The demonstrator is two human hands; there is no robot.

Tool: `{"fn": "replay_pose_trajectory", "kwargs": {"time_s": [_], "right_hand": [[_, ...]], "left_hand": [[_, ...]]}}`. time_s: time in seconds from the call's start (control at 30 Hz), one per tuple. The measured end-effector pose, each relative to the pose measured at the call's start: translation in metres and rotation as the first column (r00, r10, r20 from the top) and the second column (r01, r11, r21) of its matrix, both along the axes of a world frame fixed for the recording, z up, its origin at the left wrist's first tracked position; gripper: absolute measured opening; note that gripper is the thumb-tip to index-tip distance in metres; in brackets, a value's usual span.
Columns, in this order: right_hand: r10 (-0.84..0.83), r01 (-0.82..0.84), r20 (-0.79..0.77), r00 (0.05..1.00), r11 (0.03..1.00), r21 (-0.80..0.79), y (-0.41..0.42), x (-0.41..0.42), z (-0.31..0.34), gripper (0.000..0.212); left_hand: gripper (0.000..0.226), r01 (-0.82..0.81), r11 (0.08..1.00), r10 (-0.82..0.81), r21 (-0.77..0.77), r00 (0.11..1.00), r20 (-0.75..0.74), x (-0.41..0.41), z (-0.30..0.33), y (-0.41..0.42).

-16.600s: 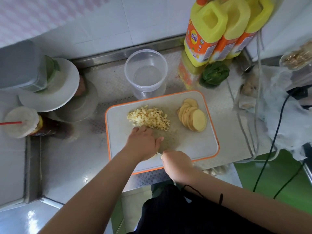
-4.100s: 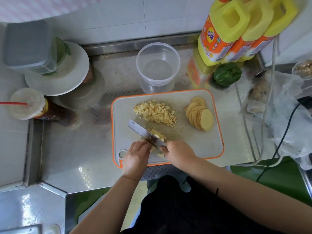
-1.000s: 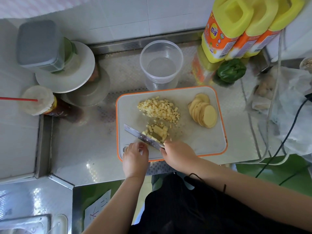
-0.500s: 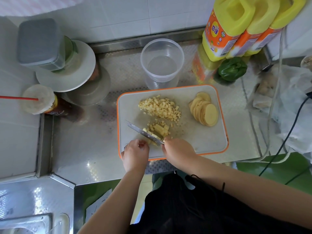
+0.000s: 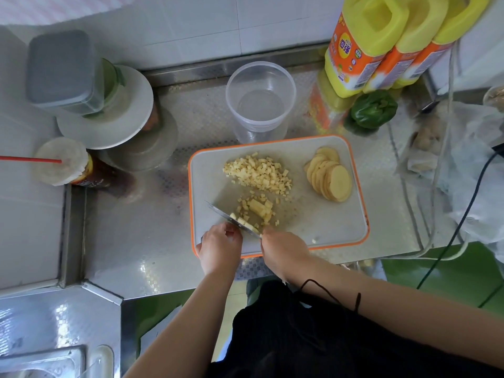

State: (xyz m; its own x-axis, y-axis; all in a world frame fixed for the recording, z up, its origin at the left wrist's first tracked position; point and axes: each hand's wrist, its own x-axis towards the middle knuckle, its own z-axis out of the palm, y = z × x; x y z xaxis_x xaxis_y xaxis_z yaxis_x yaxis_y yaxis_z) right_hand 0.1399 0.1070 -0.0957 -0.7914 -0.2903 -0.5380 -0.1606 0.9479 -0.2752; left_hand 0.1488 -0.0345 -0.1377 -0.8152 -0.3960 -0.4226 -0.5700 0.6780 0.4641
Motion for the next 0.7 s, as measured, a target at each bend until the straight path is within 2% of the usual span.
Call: {"fn": "replay_pose_trajectory", "kwargs": {"time_s": [0.07,0.2,0.3,0.43,0.7], "right_hand": [[-0.031,0.031,-0.016,0.999,0.999,-0.038,0.000,-0.003,-0.004,0.018],[-0.114,0.115,0.015,0.993,0.987,-0.112,0.007,-0.013,-0.002,0.032],[-0.148,0.145,-0.016,0.989,0.982,-0.117,0.019,-0.020,0.001,0.034],[-0.138,0.142,0.040,0.990,0.983,-0.117,0.037,-0.024,0.004,0.035],[-0.012,0.029,0.134,0.991,0.991,-0.129,0.050,-0.033,-0.003,0.039]], "left_hand": [[0.017,0.006,1.000,-0.006,-0.002,1.000,0.003,0.000,0.001,0.001],[0.019,-0.002,1.000,0.003,-0.028,0.999,0.042,0.001,0.003,0.003],[0.021,-0.050,0.989,0.043,0.142,0.998,0.054,-0.002,0.007,0.004],[0.020,-0.124,0.926,0.121,0.356,0.992,0.030,-0.004,0.012,0.000],[0.008,-0.301,0.912,0.356,0.280,0.919,-0.172,0.006,0.022,-0.020]]}}
